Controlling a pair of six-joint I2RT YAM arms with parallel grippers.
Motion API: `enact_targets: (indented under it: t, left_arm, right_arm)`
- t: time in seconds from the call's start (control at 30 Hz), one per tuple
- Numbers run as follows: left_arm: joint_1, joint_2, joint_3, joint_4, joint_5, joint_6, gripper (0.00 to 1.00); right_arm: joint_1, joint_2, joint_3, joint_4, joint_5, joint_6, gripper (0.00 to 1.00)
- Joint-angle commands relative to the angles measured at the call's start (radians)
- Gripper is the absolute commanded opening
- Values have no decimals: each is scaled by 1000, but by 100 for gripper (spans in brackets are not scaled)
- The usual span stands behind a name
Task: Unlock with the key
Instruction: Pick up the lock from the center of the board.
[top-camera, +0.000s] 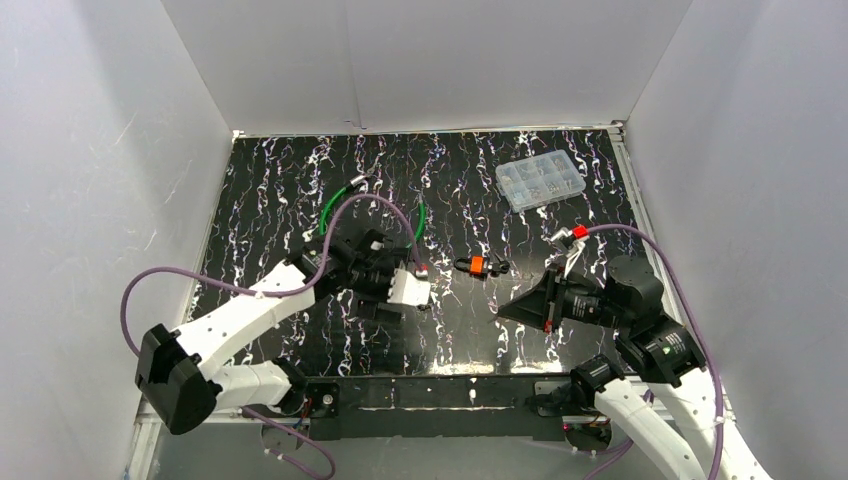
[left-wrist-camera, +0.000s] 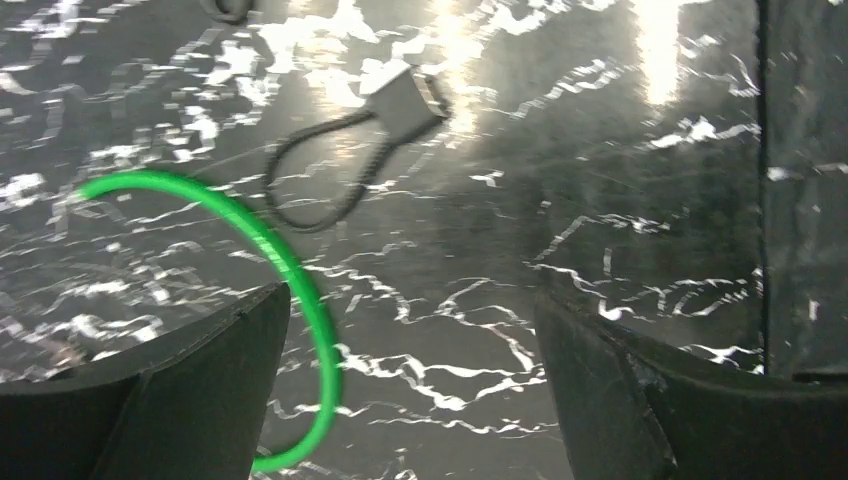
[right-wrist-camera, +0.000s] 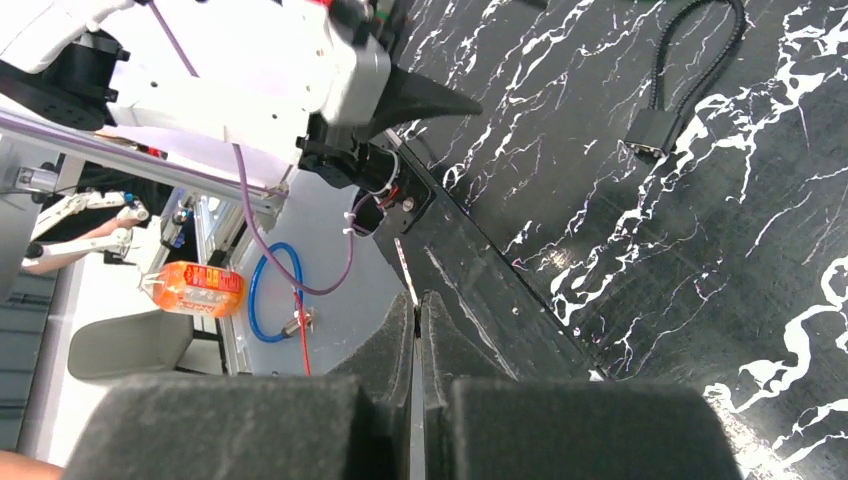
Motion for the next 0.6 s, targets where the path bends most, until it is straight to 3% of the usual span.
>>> enact_targets:
  t: [0.0, 0.17, 0.57]
  left_arm:
    - [31, 44, -83, 133, 171, 297, 88]
    - [65, 268, 14, 128, 222, 342, 78]
    - [136, 538, 140, 111, 222, 473, 62]
  right_arm:
    - [-3, -40, -23, -9, 49, 1, 1]
    - [-3, -71, -47, -18, 74, 16, 1]
    - [-4, -40, -29, -7, 86, 11, 1]
